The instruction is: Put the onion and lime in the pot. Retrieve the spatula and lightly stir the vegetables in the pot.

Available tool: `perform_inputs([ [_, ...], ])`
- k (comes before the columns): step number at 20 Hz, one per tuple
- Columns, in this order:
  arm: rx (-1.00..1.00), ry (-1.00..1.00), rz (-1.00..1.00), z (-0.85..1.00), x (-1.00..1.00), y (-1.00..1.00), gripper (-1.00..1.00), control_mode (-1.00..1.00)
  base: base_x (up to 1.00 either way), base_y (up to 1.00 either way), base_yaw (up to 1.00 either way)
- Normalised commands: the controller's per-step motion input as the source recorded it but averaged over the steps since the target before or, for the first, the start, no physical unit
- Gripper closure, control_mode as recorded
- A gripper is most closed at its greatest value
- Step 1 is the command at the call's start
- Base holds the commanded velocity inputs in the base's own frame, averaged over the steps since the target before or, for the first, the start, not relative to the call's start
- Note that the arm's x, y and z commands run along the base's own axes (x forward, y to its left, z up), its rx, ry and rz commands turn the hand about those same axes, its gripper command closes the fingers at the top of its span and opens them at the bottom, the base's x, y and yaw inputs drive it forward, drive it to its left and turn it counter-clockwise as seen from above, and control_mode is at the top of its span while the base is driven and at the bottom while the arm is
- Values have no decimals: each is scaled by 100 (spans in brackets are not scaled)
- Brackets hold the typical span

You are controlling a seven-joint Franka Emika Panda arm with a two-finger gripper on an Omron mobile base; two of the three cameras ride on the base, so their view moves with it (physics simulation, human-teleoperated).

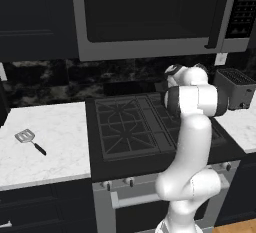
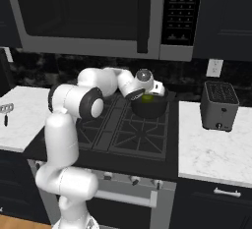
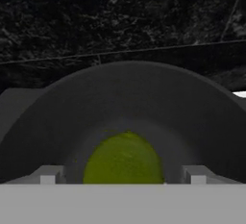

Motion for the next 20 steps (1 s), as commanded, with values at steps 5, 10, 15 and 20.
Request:
perform_inputs([
  [5,-5,-3,3,11,-2,0,-100,-100,0,0,0],
  [10,0,-19,5,59,-71,0,-100,-100,0,0,0],
  [15,0,-13,5,70,-100,11,-100,-100,0,0,0],
  [20,0,6,5,55,-90,30,-100,-100,0,0,0],
])
